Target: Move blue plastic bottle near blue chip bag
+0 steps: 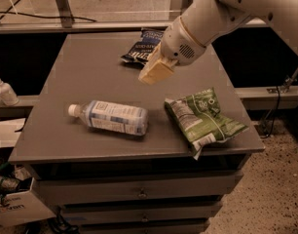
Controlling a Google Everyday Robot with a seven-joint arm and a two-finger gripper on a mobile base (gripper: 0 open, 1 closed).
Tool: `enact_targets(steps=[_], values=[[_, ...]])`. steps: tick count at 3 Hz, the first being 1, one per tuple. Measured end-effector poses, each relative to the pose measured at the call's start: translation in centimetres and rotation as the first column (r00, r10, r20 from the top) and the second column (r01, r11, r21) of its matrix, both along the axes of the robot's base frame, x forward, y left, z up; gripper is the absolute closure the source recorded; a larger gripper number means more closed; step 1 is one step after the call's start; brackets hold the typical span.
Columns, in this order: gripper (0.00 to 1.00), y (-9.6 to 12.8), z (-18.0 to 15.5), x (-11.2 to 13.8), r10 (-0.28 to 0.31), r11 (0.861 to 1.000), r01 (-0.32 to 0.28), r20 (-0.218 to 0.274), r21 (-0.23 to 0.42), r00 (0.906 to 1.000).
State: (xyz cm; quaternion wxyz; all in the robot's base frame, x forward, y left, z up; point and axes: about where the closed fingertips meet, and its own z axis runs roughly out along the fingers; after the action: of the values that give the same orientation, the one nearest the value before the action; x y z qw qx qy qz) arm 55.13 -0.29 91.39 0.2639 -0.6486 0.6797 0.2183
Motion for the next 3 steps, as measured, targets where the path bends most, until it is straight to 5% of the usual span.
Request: enact_targets(steps=[1, 3], values=[[0.45, -0.1, -0.3, -1.4, 0.036, 0.999, -0.036, -0.043, -0.014, 0.9985], [0.01, 0.1, 0.1, -3.3, 0.039, 0.999, -0.039, -0.009, 0.033, 0.9992]])
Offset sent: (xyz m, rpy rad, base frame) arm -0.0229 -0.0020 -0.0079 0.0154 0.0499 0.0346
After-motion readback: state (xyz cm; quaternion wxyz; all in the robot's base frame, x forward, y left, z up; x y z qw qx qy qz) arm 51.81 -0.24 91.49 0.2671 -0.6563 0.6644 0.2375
